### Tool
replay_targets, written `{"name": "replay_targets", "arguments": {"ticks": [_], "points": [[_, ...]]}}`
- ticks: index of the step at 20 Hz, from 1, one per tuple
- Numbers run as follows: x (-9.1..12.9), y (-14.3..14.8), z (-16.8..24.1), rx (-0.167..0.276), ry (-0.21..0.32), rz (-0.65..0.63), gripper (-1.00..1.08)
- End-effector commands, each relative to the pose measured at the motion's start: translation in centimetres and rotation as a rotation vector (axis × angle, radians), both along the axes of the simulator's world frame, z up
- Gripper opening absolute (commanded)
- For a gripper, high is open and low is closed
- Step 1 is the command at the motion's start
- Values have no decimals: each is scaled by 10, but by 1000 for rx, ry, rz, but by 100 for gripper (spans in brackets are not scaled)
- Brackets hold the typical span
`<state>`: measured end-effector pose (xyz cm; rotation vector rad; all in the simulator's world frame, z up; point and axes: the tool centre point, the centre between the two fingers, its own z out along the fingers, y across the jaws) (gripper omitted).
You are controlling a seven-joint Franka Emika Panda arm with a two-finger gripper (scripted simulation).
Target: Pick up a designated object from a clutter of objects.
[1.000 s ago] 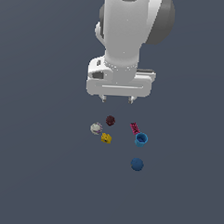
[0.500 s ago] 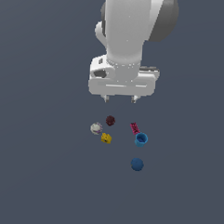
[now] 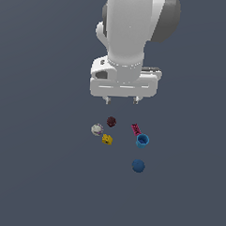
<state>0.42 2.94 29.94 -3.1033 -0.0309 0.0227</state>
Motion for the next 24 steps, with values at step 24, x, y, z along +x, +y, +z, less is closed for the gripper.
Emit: {"name": "replay_targets", "arguments": {"ticks": [24], "points": [[19, -26, -91, -29, -15, 507, 100]]}}
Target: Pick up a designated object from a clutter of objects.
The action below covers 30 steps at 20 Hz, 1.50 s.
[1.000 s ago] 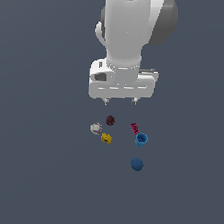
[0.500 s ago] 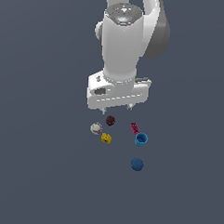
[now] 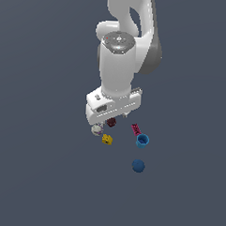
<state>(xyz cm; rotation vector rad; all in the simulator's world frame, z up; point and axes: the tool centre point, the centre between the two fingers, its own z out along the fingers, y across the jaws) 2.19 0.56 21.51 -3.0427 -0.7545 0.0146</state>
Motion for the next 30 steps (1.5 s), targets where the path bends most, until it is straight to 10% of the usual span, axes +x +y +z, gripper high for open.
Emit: {"name": "replay_targets", "arguments": {"ticks": [1, 30], "points": [[1, -3, -12, -2, -1, 66, 100], [-3, -26, -132, -2, -10, 763, 100]]}}
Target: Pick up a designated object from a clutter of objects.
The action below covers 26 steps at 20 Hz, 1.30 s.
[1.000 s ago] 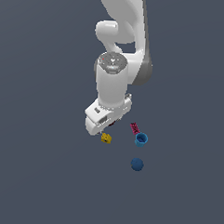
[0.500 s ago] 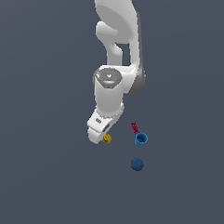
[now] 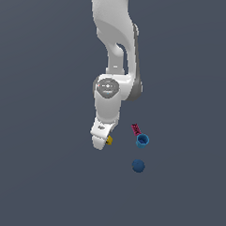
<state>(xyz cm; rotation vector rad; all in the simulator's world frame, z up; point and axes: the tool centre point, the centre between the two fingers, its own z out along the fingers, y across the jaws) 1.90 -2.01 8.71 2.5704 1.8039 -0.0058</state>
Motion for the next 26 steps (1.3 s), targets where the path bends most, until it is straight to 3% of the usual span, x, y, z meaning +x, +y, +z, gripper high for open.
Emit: {"name": "replay_targets", "arguments": {"ticks": [1, 14, 26], "points": [[-1, -1, -6, 1, -1, 38, 100], [-3, -2, -18, 3, -1, 88, 100], [-3, -2, -63, 3, -2, 93, 100]]}}
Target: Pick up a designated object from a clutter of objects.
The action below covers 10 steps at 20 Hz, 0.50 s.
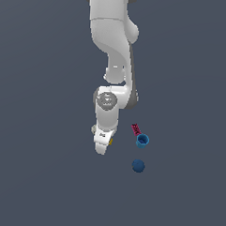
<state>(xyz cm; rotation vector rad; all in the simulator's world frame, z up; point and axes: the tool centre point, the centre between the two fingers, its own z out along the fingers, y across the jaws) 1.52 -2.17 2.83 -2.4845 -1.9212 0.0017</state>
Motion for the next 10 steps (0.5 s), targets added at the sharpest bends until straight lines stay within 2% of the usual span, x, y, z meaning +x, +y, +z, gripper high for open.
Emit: {"name": "replay_targets", "arguments": {"ticks": [1, 3, 4, 10], "points": [[1, 0, -5, 0, -1, 1, 100], [1, 0, -6, 0, -1, 1, 100], [1, 0, -6, 0, -1, 1, -100], [1, 0, -6, 0, -1, 1, -100]]}}
